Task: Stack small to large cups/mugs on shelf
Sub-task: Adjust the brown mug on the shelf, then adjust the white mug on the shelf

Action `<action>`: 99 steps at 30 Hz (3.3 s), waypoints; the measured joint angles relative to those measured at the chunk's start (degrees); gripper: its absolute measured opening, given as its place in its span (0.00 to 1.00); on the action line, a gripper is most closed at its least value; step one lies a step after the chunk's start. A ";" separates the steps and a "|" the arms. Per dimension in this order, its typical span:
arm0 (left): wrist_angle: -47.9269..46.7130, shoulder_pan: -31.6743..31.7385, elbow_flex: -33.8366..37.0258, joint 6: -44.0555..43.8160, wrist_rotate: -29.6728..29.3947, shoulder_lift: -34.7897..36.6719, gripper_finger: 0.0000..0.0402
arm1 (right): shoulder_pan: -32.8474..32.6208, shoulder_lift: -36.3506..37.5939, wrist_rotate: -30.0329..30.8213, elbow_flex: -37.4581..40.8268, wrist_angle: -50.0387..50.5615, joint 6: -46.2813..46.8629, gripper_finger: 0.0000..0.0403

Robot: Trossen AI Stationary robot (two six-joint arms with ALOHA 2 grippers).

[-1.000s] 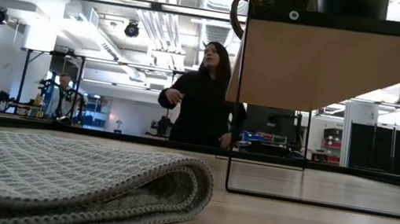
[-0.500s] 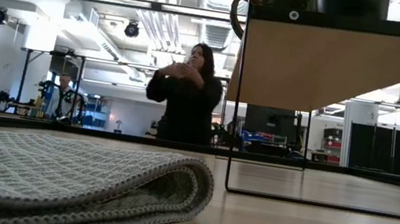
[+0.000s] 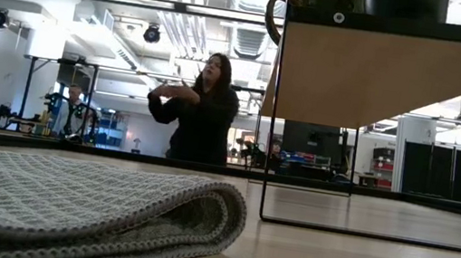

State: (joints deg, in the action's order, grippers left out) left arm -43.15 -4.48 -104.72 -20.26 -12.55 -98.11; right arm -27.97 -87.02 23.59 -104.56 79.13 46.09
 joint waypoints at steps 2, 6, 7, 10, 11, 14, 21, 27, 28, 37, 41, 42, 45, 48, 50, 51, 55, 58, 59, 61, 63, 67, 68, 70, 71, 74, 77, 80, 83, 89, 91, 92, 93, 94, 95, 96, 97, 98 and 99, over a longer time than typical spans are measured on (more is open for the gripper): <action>-0.67 1.18 0.01 0.08 -0.03 -0.13 0.00 | 0.00 -0.02 0.00 -0.91 0.01 -1.05 0.12; -5.19 3.10 0.10 -0.12 -0.15 -0.19 0.00 | -0.01 -0.02 0.24 -2.53 0.22 -3.62 0.05; -6.52 3.35 0.12 -0.25 -0.20 -0.19 0.00 | -0.02 -0.02 0.59 -2.87 0.39 -4.19 0.04; -8.45 3.62 0.52 -0.30 -0.19 -0.21 0.00 | 0.00 0.00 2.77 -3.45 0.40 -6.09 0.02; -8.29 3.62 0.85 -0.30 -0.18 -0.21 0.00 | 0.00 0.00 3.44 -3.61 0.42 -6.25 0.02; -8.17 3.62 1.86 -0.40 0.08 -0.21 0.00 | 0.48 0.00 3.91 -3.68 0.49 -6.90 0.02; -1.40 3.53 6.27 -1.87 1.72 -0.34 0.00 | 0.97 0.00 4.13 -3.68 1.47 -7.37 0.02; 3.32 3.72 7.87 -1.84 4.92 -0.34 0.00 | 1.01 0.02 4.55 -3.68 1.67 -7.37 0.02; 4.22 3.73 8.27 -1.84 4.97 -0.34 0.00 | 1.01 0.02 4.55 -3.68 1.67 -7.35 0.02; 5.59 3.75 8.63 -1.85 5.00 -0.34 0.00 | 1.01 0.02 4.55 -3.68 1.64 -7.15 0.02; 6.84 3.75 8.63 -1.68 5.04 -0.34 0.00 | 1.01 0.00 4.55 -3.68 1.60 -6.75 0.02; 7.34 3.76 8.63 -1.53 5.12 -0.34 0.00 | 1.01 0.00 4.54 -3.68 1.60 -6.44 0.02; 8.18 3.75 8.63 -1.43 5.21 -0.34 0.00 | 1.01 0.00 4.55 -3.68 1.58 -6.05 0.02; 8.60 3.77 8.63 -1.43 5.37 -0.34 0.00 | 1.01 0.00 4.55 -3.68 1.58 -5.78 0.02; 8.64 3.77 8.63 -1.43 5.37 -0.34 0.00 | 1.01 0.00 4.55 -3.68 1.56 -5.60 0.02; 8.60 3.77 8.63 -1.43 5.37 -0.35 0.00 | 1.01 0.00 4.55 -3.68 1.56 -5.60 0.02; 9.66 3.80 8.60 -1.42 6.00 -1.52 0.00 | 1.01 -0.02 4.55 -3.66 1.51 -5.60 0.02; 11.28 3.80 8.41 -1.30 6.65 -3.12 0.00 | 1.01 -0.02 4.55 -3.66 1.47 -5.62 0.02; 10.74 3.91 8.50 -1.28 6.69 -3.28 0.00 | 1.01 -0.02 4.53 -3.64 1.50 -5.60 0.02; 10.64 4.14 8.63 -1.30 5.91 -3.34 0.00 | 1.01 -0.02 4.52 -3.64 1.51 -5.39 0.02; 10.77 4.49 8.52 -1.28 4.29 -2.75 0.00 | 1.01 -0.02 4.52 -3.64 1.57 -5.02 0.02; 10.98 5.84 7.92 1.02 3.86 -0.98 0.00 | 1.01 -0.02 4.48 -3.64 1.73 -4.57 0.02; 10.99 6.27 7.76 1.86 3.80 -0.76 0.00 | 1.01 -0.02 4.46 -3.64 1.77 -4.57 0.02; 10.67 7.42 7.75 3.47 3.41 -0.56 0.00 | 1.01 -0.04 4.48 -3.64 1.80 -4.57 0.02; 10.57 8.11 7.77 4.07 3.37 -0.57 0.00 | 1.01 -0.04 4.50 -3.64 1.80 -4.60 0.02; 10.58 10.84 7.79 4.24 3.15 -0.60 0.00 | 1.01 -0.04 4.53 -3.64 1.84 -4.60 0.02; 10.63 13.26 7.86 5.91 2.98 -0.60 0.00 | 1.01 -0.04 4.79 -3.64 1.84 -4.64 0.02; 10.89 15.07 7.90 10.23 2.97 -0.60 0.00 | 1.01 -0.04 4.96 -3.64 1.85 -4.73 0.02; 11.68 17.04 7.88 12.07 2.91 -0.62 0.00 | 1.01 -0.04 4.97 -3.64 1.86 -4.73 0.02; 13.29 20.69 8.34 12.18 2.60 -1.92 0.00 | 1.01 -0.04 5.01 -3.64 1.88 -4.73 0.02; 13.06 21.64 8.49 12.19 2.81 -2.53 0.00 | 1.01 -0.05 5.01 -3.64 1.93 -4.73 0.02; 13.23 22.04 8.47 12.18 3.16 -2.98 0.00 | 1.01 -0.06 5.02 -3.64 1.93 -4.73 0.02; 13.22 22.45 8.48 12.07 3.74 -3.22 0.00 | 1.01 -0.06 5.03 -3.64 1.93 -4.73 0.02; 13.10 22.70 8.54 11.97 4.81 -3.48 0.00 | 1.01 -0.06 5.03 -3.64 1.96 -4.73 0.02; 13.22 22.87 8.54 11.85 5.59 -3.90 0.00 | 1.01 -0.06 5.03 -3.64 1.98 -4.73 0.02; 13.42 22.90 8.52 11.81 5.97 -4.31 0.00 | 1.01 -0.06 5.05 -3.64 2.02 -4.73 0.02; 13.40 22.90 8.52 11.81 6.07 -4.63 0.00 | 1.01 -0.06 5.05 -3.64 2.06 -4.73 0.02; 13.36 22.85 8.52 11.86 6.13 -5.04 0.00 | 1.01 -0.06 5.07 -3.64 2.08 -4.73 0.02; 13.66 22.80 8.52 11.89 6.28 -5.63 0.00 | 1.01 -0.06 5.08 -3.64 2.08 -4.73 0.02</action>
State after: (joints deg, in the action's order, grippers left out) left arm -29.48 18.31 -96.20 -8.37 -6.27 -103.74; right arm -26.96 -87.09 28.68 -108.20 81.21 41.36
